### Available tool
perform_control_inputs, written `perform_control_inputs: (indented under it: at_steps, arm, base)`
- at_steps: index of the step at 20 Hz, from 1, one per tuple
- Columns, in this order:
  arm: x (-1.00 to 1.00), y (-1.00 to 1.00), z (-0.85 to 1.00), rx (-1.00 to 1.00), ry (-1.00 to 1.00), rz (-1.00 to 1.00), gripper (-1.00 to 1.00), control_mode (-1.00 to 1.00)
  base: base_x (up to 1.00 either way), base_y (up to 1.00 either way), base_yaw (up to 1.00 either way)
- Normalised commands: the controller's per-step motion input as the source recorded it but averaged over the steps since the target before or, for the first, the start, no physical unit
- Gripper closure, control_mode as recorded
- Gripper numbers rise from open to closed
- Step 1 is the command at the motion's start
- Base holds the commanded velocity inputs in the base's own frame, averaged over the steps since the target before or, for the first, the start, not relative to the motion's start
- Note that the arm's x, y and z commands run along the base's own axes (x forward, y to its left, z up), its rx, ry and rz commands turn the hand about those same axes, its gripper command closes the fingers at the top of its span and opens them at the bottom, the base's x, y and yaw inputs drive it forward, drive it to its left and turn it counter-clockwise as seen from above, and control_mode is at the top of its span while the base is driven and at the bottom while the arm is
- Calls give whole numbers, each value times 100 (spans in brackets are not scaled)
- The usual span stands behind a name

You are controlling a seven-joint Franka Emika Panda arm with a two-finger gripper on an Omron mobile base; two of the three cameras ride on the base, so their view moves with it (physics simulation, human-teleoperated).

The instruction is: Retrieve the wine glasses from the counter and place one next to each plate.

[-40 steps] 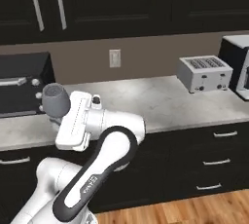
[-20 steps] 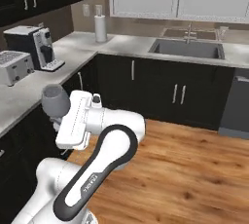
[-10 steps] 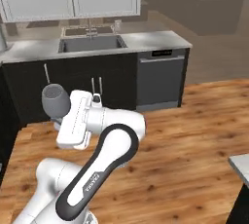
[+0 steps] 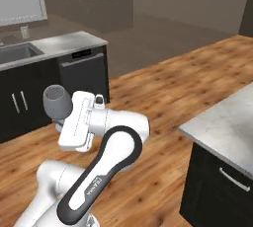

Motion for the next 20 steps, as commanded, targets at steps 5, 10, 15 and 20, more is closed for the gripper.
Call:
perform_control_inputs:
  at_steps: [5, 10, 15, 20]
  arm:
    - [0, 0, 0, 0, 0, 0, 100, 100]
    - [0, 0, 0, 0, 0, 0, 100, 100]
    - [0, 0, 0, 0, 0, 0, 100, 100]
    - [0, 0, 0, 0, 0, 0, 100, 100]
  base:
    - [88, 100, -47]
    - [92, 100, -41]
    - [100, 100, -44]
    - [100, 100, -48]
